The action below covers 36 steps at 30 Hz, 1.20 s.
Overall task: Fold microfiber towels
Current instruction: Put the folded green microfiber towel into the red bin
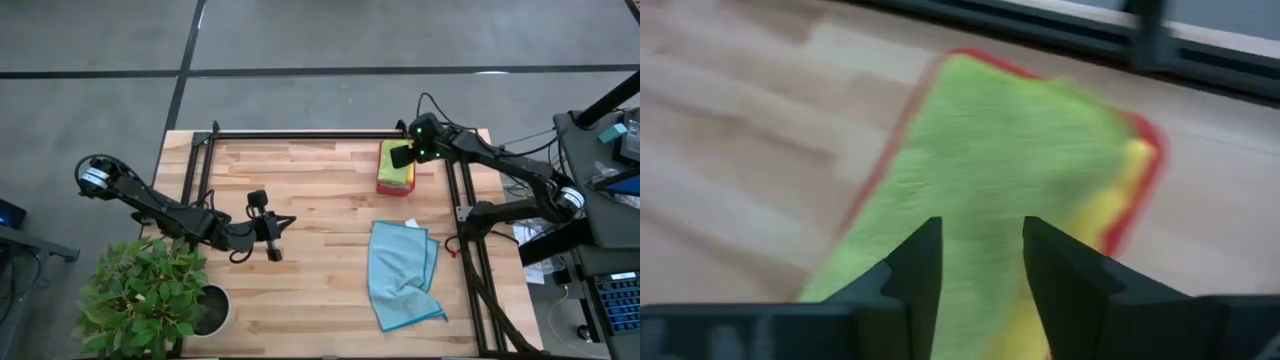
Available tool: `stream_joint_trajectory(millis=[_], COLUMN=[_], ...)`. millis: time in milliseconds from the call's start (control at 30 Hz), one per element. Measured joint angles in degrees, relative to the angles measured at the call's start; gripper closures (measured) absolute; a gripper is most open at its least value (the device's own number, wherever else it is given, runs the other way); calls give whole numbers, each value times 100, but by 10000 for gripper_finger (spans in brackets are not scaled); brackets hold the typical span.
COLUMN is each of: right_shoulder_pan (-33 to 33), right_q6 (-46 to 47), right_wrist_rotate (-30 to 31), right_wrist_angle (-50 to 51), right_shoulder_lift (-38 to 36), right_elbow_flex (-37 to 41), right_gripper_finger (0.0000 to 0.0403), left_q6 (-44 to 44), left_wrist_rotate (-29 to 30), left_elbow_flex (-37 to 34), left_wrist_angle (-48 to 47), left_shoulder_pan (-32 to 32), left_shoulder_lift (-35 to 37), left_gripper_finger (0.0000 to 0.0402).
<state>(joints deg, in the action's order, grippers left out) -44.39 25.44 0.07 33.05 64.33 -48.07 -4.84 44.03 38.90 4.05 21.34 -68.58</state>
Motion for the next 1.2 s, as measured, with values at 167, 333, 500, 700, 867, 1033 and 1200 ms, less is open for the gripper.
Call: stream_joint_trajectory(millis=[167, 333, 500, 700, 867, 1033, 1200], right_shoulder_pan=[697, 1133, 1150, 1150, 1150, 1150, 930], right_q6=[3, 66, -148, -604, -598, -560, -577], right_wrist_rotate=[-6, 178, 602, 787, 768, 1180, 2183], right_wrist_angle=[-77, 48, 100, 76, 414, 527, 460], right_shoulder_lift=[-7, 99, 314, 526, 375, 381, 589], right_elbow_flex=[30, 238, 492, 514, 162, -238, -383], right_gripper_finger=[325, 383, 394, 394, 394, 394, 394], left_q6=[4, 8, 8, 8, 10, 9, 9], left_wrist_rotate=[0, 0, 0, 0, -1, -2, -2], left_elbow_flex=[-40, -98, -101, -101, -101, -101, -103], left_wrist_angle=[-2, -1, 0, 0, 0, 0, 0], left_shoulder_pan=[0, 0, 1, 1, 0, 0, 2], left_shoulder_lift=[-2, -2, -4, -4, -4, -4, -4], left_gripper_finger=[402, 402, 402, 402, 402, 402, 402])
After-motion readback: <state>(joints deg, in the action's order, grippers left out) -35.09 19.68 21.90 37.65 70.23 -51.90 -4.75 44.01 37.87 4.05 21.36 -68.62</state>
